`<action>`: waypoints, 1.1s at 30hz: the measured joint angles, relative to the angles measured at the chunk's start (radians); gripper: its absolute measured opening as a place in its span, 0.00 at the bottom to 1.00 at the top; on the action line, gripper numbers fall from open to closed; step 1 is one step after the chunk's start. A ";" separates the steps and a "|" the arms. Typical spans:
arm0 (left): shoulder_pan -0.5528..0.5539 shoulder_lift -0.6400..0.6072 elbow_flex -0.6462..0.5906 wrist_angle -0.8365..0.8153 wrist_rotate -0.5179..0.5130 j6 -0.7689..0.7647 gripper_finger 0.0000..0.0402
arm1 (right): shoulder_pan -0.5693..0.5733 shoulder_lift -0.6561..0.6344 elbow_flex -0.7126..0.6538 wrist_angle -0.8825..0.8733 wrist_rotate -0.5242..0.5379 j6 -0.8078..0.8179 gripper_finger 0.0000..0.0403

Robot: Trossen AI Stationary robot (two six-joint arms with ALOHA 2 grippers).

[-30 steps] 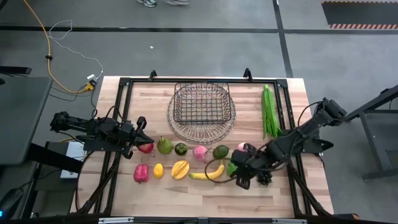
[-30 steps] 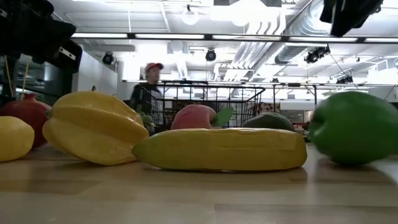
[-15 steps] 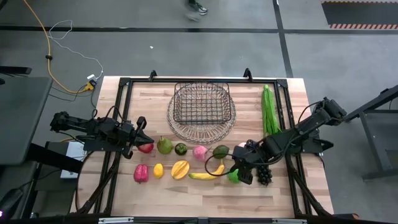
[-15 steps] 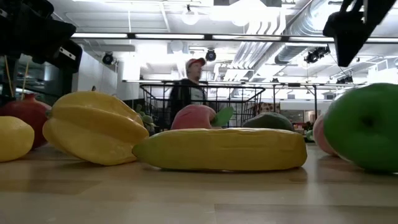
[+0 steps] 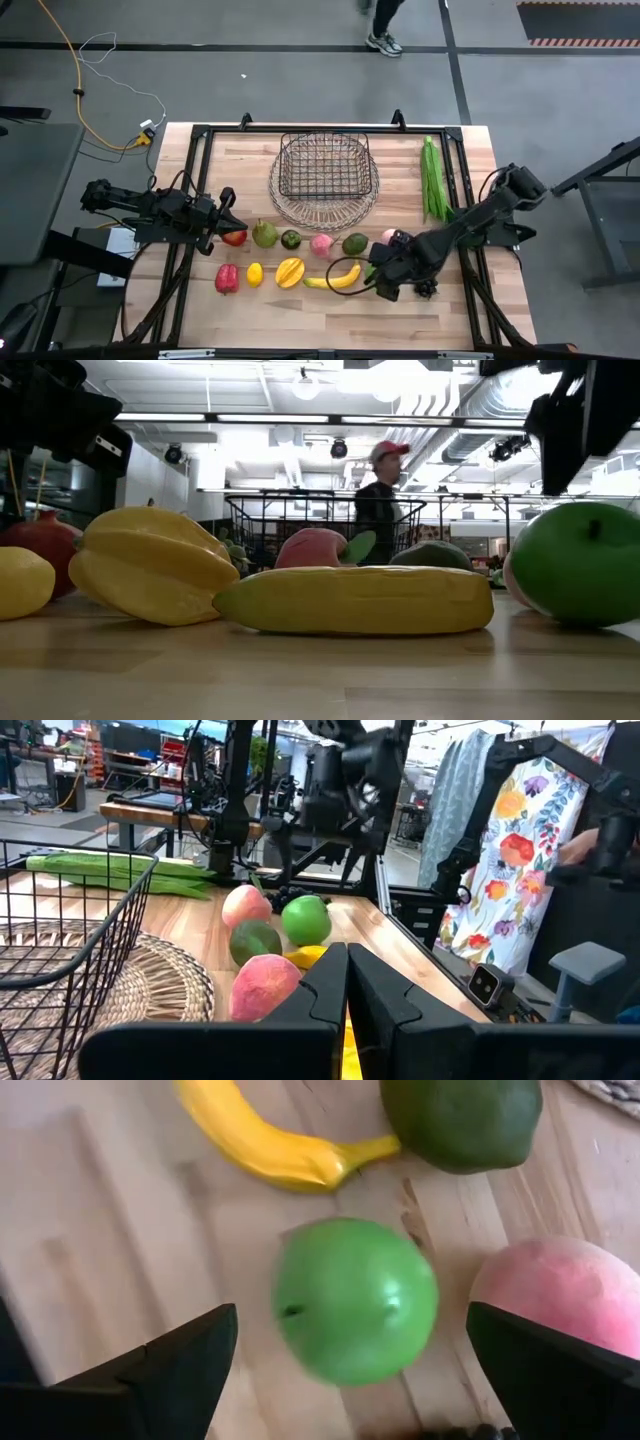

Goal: Build produce basket
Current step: Put the green apple into the black wire basket

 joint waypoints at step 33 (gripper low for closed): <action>0.000 0.000 0.000 0.000 0.000 0.000 0.00 | 0.002 0.131 0.002 -0.018 0.044 -0.054 0.80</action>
